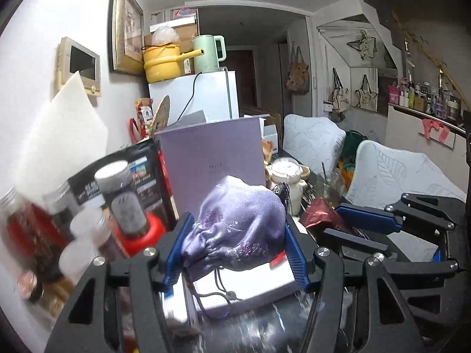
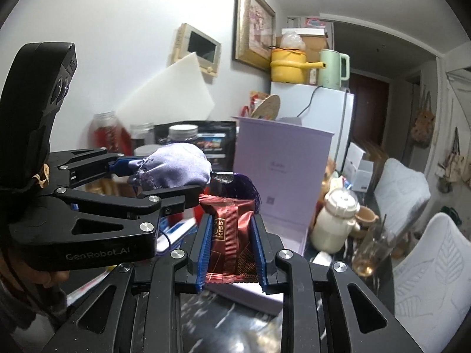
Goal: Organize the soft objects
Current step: 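Lift the lavender pouch with the left gripper while the right gripper carries the candy packet, then lower the pouch and candy packet into the lavender box with both grippers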
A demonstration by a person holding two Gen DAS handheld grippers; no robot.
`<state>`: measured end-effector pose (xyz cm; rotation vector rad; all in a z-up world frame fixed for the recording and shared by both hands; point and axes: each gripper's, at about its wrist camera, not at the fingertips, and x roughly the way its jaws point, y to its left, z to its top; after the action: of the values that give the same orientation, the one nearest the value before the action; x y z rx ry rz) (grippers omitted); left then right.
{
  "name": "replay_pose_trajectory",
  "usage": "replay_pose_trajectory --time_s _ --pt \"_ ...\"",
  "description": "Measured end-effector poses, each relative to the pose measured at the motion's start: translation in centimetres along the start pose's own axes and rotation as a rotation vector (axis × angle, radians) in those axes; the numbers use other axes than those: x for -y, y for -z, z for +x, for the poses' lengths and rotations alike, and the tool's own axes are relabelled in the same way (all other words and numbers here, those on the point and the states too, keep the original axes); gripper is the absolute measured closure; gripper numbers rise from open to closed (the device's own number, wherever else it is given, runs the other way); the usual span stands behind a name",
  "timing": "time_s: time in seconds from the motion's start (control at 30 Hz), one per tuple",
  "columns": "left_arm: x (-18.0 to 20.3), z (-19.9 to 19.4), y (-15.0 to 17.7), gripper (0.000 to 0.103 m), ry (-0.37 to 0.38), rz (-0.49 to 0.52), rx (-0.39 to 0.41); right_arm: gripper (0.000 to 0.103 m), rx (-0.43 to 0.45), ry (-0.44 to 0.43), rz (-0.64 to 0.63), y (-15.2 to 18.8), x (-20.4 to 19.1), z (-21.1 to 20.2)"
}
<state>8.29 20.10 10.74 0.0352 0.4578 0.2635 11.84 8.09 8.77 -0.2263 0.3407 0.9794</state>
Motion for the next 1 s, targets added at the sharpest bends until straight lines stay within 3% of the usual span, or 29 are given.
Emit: replay_pose_trajectory --time_s 0.43,1.0 --pt "-1.8 9.1 -2.1 0.044 -0.042 -0.035 -0.019 0.077 -0.002 0.071 0.005 -2.5 4.7 7.0" --pt "-2.8 18.6 1.6 0.044 -0.091 -0.098 -0.173 0.077 -0.145 0.078 0.115 0.6 10.0 16.2"
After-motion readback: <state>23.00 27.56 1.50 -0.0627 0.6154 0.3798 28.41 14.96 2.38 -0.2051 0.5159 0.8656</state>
